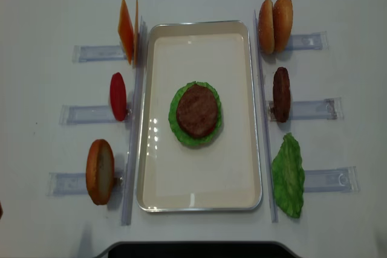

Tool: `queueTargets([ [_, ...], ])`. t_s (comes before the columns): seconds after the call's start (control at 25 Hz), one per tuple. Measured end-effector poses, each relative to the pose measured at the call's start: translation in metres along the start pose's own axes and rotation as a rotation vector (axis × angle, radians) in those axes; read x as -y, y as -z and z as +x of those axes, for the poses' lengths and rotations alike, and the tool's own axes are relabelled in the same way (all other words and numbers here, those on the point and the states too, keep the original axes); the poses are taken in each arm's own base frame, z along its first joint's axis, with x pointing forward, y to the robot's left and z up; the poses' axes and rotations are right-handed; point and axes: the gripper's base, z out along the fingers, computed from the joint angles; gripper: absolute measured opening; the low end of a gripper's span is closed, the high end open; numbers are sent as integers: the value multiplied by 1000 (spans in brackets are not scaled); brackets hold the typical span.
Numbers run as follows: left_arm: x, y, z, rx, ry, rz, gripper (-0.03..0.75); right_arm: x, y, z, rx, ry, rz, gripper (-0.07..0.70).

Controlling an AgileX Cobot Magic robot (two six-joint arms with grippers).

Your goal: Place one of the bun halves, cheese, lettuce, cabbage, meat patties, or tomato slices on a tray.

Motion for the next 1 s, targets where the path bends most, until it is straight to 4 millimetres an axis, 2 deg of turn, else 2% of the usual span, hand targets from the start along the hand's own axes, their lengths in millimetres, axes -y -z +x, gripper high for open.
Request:
queueTargets([
  [0.32,0,0,0,0,0,0,-1,-1,28,25,240,6,9,429],
  [1.0,0,0,0,0,0,0,-1,-3,29,26,251,-2,-17,427],
])
